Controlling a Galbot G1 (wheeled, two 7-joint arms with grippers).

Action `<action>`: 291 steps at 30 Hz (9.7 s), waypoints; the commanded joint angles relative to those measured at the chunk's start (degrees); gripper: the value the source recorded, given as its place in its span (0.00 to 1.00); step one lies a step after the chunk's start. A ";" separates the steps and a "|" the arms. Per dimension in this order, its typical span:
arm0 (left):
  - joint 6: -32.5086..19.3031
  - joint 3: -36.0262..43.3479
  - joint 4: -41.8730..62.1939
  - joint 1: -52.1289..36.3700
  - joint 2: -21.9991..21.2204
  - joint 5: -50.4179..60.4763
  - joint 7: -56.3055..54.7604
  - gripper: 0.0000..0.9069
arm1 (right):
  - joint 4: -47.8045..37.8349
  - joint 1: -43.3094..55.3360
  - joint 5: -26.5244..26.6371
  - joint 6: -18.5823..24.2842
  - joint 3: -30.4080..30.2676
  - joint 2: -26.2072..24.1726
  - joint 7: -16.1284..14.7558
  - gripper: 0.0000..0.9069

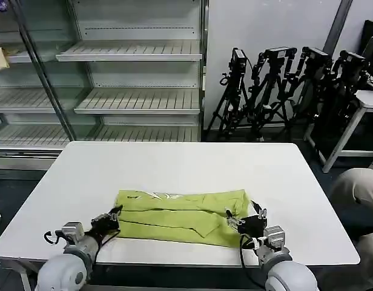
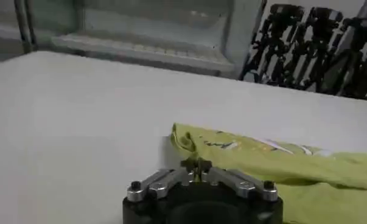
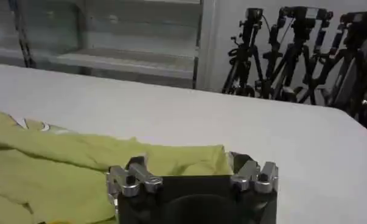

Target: Fold and organize the clothes.

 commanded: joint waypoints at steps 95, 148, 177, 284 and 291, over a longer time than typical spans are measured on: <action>-7.19 26.22 -8.48 -1.94 -9.45 22.05 5.74 1.00 | 1.74 -4.17 -1.69 2.06 5.82 0.11 -0.71 1.00; -0.03 4.72 -0.63 2.55 -7.41 -1.52 -1.21 0.02 | 2.55 -6.38 -2.41 3.77 6.61 0.96 -1.17 1.00; -0.10 -11.78 0.34 0.82 5.43 1.71 3.31 0.00 | 2.98 -5.62 -2.61 3.80 5.92 1.23 -1.13 1.00; -25.59 -6.00 -5.73 3.39 -10.67 27.36 11.12 1.00 | 0.70 2.56 -9.24 11.77 -4.17 -0.11 -18.76 1.00; -26.14 -6.30 -6.07 4.87 -10.66 27.39 11.12 1.00 | -5.97 6.46 -12.14 9.72 -9.87 2.21 -17.87 1.00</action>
